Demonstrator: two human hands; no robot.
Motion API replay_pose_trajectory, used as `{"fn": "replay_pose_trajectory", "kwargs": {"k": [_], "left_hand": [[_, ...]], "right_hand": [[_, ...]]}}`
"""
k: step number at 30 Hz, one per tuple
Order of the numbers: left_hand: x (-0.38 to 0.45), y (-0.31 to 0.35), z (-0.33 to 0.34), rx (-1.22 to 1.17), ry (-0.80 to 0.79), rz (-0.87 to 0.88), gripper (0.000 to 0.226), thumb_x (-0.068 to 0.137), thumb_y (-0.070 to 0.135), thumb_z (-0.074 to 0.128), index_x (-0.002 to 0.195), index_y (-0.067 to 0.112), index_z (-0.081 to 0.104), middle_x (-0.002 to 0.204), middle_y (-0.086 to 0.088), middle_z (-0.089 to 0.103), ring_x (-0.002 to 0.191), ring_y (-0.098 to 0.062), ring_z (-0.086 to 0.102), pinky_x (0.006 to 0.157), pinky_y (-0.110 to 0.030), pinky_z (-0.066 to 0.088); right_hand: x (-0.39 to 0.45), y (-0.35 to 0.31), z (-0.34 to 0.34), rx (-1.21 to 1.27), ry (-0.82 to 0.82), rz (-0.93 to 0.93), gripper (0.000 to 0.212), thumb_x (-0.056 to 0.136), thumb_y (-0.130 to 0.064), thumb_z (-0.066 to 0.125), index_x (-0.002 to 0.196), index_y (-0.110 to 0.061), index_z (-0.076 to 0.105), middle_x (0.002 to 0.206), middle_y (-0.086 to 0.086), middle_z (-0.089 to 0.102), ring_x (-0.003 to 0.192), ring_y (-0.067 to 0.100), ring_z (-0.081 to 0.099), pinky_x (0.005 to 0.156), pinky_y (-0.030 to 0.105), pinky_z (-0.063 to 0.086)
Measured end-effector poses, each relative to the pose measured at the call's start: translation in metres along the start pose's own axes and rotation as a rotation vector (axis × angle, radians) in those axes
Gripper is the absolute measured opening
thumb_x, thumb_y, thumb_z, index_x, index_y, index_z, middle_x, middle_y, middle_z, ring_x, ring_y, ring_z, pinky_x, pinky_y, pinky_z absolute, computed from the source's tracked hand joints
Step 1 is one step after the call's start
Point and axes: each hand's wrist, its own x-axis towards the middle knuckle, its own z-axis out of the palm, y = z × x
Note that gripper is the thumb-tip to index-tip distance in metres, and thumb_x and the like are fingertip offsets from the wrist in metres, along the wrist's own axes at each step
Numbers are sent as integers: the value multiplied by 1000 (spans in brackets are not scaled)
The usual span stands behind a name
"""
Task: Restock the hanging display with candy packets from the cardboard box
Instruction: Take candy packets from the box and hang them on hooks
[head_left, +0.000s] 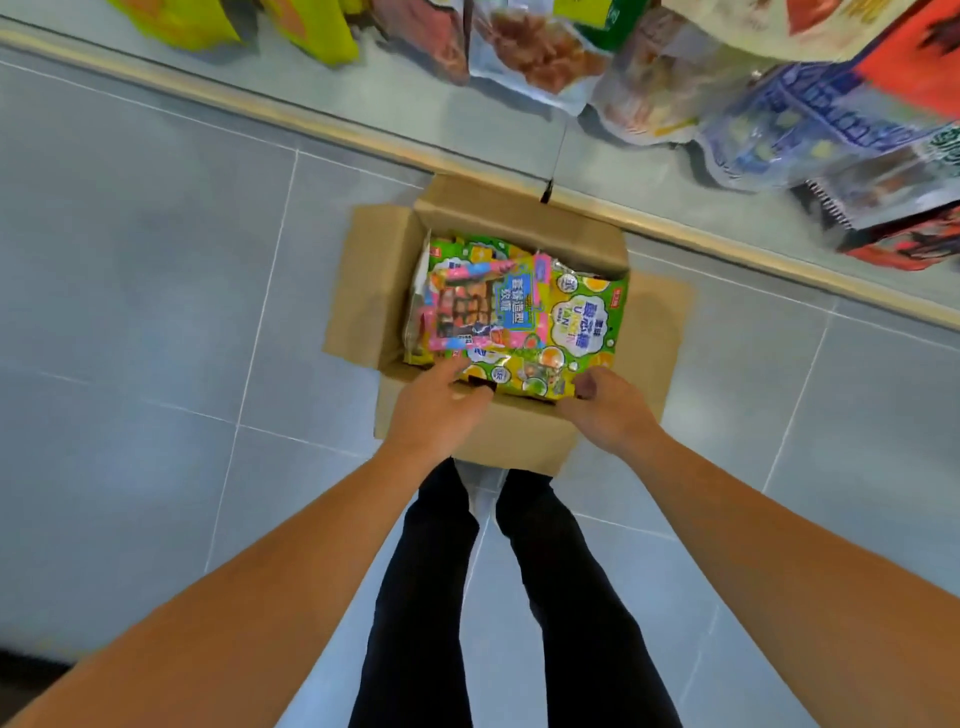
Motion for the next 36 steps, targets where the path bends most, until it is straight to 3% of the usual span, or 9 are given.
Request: {"fn": "replay_pose_trajectory", "kwargs": {"k": [6, 9, 14, 17, 20, 25, 30, 33, 36], "left_hand": [[83, -28, 16, 36, -17, -55, 55, 80, 43, 59, 133, 26, 57, 131, 9, 62, 119, -14, 59, 102, -34, 46], [120, -44, 19, 65, -5, -74, 63, 74, 54, 54, 132, 30, 57, 128, 13, 64, 111, -8, 62, 99, -33, 48], [158, -55, 23, 47, 33, -94, 47, 90, 34, 61, 136, 28, 54, 124, 9, 63, 111, -13, 60, 94, -28, 46], [158, -61, 29, 12, 45, -111, 49, 89, 32, 62, 137, 27, 53, 119, 10, 63, 110, -13, 62, 94, -26, 44], [137, -63, 34, -31, 21, -106, 42, 88, 26, 62, 130, 26, 59, 120, 6, 65, 110, -15, 62, 93, -28, 45], [84, -45, 31, -47, -4, -97, 52, 90, 30, 62, 140, 25, 50, 137, 9, 56, 117, -10, 56, 87, -18, 34], [33, -11, 8, -43, -43, -4, 56, 87, 31, 65, 141, 24, 50, 141, 4, 53, 125, -13, 53, 95, -23, 38], [2, 8, -12, -26, -53, 68, 53, 78, 38, 67, 130, 35, 57, 130, 13, 61, 115, -11, 59, 89, -24, 46], [-33, 29, -35, -95, -54, 106, 55, 65, 43, 71, 119, 42, 62, 120, 20, 65, 103, -7, 64, 82, -21, 47]], "right_hand": [[102, 1, 38, -31, -15, -24, 63, 87, -21, 66, 144, -13, 40, 144, 6, 48, 129, 27, 48, 97, 30, 39], [146, -6, 50, 90, 24, 7, 76, 88, -20, 69, 151, -11, 27, 146, 11, 43, 125, 29, 50, 88, 30, 41], [206, -15, 64, 430, -29, 149, 72, 83, -6, 68, 144, -7, 30, 94, 16, 62, 68, 25, 59, 57, 27, 55], [210, -16, 70, 490, -23, 100, 35, 78, 3, 58, 113, 0, 58, 66, 11, 56, 51, 21, 44, 44, 23, 35], [184, -21, 66, 593, -14, 21, 13, 78, 8, 49, 83, -2, 57, 62, 12, 46, 52, 20, 34, 48, 28, 25], [101, -21, 30, 557, 63, 16, 31, 76, -10, 58, 47, -16, 51, 52, 2, 43, 52, 14, 36, 54, 27, 28], [17, -18, -12, 517, 138, -28, 14, 82, -26, 71, 71, -18, 73, 70, 17, 56, 69, 14, 47, 62, 27, 37], [-31, -19, -34, 520, 154, -69, 8, 91, -24, 68, 89, -18, 72, 81, 1, 70, 66, 6, 55, 55, 13, 42], [-76, -24, -51, 575, 144, -131, 24, 93, -25, 67, 92, -2, 74, 93, 17, 75, 77, 17, 65, 77, 31, 54]]}}
